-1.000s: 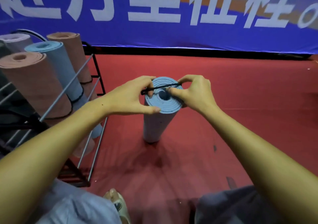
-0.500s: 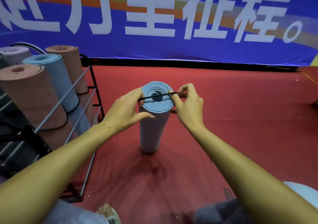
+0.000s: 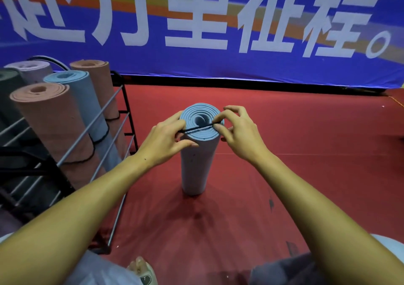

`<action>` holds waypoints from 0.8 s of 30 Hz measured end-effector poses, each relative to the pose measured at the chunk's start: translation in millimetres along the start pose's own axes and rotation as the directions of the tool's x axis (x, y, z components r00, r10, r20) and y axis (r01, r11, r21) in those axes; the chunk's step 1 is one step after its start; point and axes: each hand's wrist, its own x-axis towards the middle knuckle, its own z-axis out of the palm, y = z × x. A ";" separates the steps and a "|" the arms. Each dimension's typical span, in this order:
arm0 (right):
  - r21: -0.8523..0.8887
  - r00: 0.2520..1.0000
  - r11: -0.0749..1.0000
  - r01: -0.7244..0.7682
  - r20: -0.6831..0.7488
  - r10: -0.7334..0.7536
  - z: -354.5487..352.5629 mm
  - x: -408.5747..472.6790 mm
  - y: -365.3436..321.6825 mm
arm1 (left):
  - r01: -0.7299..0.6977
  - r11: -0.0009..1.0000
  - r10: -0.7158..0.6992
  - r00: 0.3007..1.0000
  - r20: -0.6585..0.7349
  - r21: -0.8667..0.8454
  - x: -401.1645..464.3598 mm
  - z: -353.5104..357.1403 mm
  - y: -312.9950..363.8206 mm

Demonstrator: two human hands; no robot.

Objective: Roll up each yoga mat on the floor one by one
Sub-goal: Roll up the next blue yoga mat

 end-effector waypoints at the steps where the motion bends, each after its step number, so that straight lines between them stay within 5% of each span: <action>1: 0.014 1.000 1.000 -0.014 0.006 0.014 -0.3 0.9 -0.1 | -0.001 1.000 0.001 1.000 -0.001 -0.008 0.1 0.9 -0.9; 10: 0.366 0.999 0.931 -0.003 0.032 -0.009 -7.8 0.0 8.4 | 0.038 0.999 -0.036 0.995 -0.093 0.019 11.7 -15.6 0.4; 13: 0.375 0.993 0.926 -0.050 0.119 0.005 7.4 -9.6 14.1 | 0.071 0.996 -0.079 0.983 -0.164 -0.059 9.9 -9.1 3.2; 17: 0.212 0.996 0.975 0.058 0.049 -0.070 28.2 -16.6 27.2 | 0.084 0.994 -0.097 0.969 -0.227 -0.068 1.4 9.8 -6.0; 24: -0.147 0.961 0.966 0.214 0.209 -0.181 61.9 -23.9 56.3 | 0.090 0.959 -0.152 0.963 0.224 0.268 -38.8 42.5 -57.9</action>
